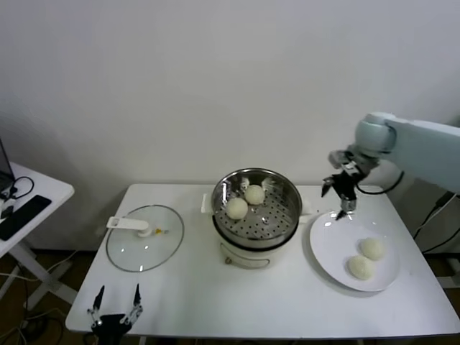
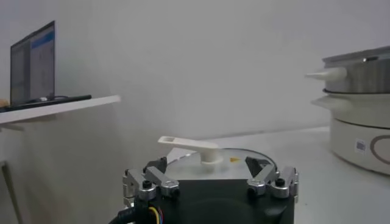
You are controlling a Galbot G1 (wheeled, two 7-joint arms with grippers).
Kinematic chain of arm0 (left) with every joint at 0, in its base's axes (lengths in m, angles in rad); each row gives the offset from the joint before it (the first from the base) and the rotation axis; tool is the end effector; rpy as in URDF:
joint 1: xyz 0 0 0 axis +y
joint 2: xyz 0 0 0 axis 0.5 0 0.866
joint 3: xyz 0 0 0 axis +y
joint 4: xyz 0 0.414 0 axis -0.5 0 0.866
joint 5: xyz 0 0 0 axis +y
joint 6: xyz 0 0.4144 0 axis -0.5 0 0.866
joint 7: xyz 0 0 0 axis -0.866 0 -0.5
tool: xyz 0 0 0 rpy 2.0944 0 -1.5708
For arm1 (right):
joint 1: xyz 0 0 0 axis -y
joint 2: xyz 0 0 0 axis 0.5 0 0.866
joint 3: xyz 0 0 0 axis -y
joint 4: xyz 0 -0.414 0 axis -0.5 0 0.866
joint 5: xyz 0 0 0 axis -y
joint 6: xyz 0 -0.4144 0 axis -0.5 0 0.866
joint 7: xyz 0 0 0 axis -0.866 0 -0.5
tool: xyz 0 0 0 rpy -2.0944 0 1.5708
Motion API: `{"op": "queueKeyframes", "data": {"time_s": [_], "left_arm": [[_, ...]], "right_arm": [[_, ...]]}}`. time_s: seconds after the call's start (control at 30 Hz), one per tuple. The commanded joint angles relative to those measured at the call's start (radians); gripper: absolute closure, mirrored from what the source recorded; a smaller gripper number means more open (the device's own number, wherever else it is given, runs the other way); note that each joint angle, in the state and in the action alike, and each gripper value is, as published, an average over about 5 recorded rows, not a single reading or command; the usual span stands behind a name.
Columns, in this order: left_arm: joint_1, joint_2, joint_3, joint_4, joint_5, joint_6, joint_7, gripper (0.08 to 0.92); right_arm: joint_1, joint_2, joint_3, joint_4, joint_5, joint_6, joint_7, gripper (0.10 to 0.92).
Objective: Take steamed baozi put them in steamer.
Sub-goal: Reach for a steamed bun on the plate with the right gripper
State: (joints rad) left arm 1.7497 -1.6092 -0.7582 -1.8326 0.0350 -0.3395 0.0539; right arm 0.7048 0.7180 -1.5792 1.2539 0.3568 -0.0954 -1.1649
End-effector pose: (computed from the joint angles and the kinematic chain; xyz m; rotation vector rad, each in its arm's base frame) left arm 0.0968 0.0812 -0.4882 0.2160 -3.0134 -0.2135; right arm 0.6388 -0.1858 -0.0860 1.3872 -1.2087 1.3607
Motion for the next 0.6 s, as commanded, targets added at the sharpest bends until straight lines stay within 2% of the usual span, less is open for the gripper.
{"op": "queueKeyframes", "data": {"time_s": [0.03,0.6], "left_arm": [[0.003,-0.037,-0.003,-0.001,0.000,0.000,0.000,0.177],[0.006,-0.042,-0.004,0.006,0.012,-0.003,-0.001,0.177]], "right_arm": [[-0.287,-0.186,0.176,0.014,-0.228,0.035,0.005,0.203],[-0.505,-0.190,0.357,-0.028,-0.312,0.025,0.028,0.203]]}}
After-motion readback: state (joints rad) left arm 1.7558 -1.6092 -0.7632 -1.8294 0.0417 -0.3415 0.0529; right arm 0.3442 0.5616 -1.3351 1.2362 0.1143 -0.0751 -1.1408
